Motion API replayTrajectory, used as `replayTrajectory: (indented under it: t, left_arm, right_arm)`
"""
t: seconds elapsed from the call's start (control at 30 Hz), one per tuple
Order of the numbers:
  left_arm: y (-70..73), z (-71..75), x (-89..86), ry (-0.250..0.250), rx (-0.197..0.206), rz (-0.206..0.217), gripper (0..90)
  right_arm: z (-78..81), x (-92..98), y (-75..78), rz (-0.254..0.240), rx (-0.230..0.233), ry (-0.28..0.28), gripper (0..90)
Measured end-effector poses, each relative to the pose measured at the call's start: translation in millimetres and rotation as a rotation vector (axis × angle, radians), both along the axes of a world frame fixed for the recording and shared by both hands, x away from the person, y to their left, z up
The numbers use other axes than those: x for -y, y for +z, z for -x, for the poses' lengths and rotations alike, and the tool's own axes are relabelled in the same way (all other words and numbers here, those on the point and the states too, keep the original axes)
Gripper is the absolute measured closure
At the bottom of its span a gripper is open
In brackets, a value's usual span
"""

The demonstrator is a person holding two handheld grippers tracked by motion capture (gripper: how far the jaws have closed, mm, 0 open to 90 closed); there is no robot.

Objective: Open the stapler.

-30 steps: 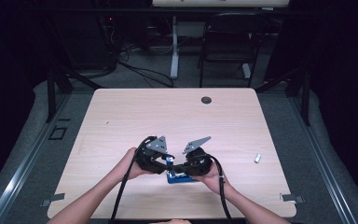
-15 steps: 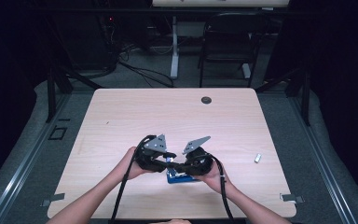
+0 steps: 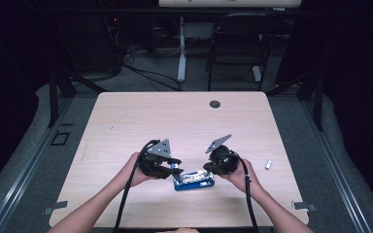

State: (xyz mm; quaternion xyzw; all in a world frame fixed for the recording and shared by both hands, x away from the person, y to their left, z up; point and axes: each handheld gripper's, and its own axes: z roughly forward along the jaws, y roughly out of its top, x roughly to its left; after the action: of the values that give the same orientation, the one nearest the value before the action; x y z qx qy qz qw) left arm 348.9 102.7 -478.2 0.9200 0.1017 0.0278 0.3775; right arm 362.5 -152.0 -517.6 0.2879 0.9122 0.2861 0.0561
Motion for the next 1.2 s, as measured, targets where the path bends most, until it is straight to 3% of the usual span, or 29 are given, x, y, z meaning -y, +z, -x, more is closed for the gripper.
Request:
replayTrajectory:
  t: [0.33,0.53,0.77,0.87,1.03,1.2]
  left_arm:
    - [0.1,-1.1,-3.5,0.007,-0.019,-0.004,65.7]
    - [0.1,-0.6,-3.3,0.010,-0.019,-0.005,65.7]
    - [-1.8,-1.1,-5.1,0.009,-0.032,-0.012,65.7]
    - [-2.3,-0.5,-6.4,0.013,-0.027,-0.015,65.7]
    - [-5.0,3.3,-15.7,0.038,-0.041,-0.038,65.6]
    - [-11.1,3.7,-25.7,0.049,-0.071,-0.030,65.4]
  right_arm:
    - [-0.4,4.7,3.6,-0.004,0.001,0.009,87.1]
    - [-0.6,5.2,2.5,-0.011,-0.027,0.020,85.8]
    - [-0.8,0.0,-5.5,0.078,-0.045,0.027,82.5]
    - [-1.6,0.5,-6.4,0.061,-0.054,0.023,82.4]
    - [0.4,-2.8,-6.3,0.082,-0.041,0.022,82.3]
    - [-0.6,-2.6,-7.3,0.079,-0.050,0.020,82.2]
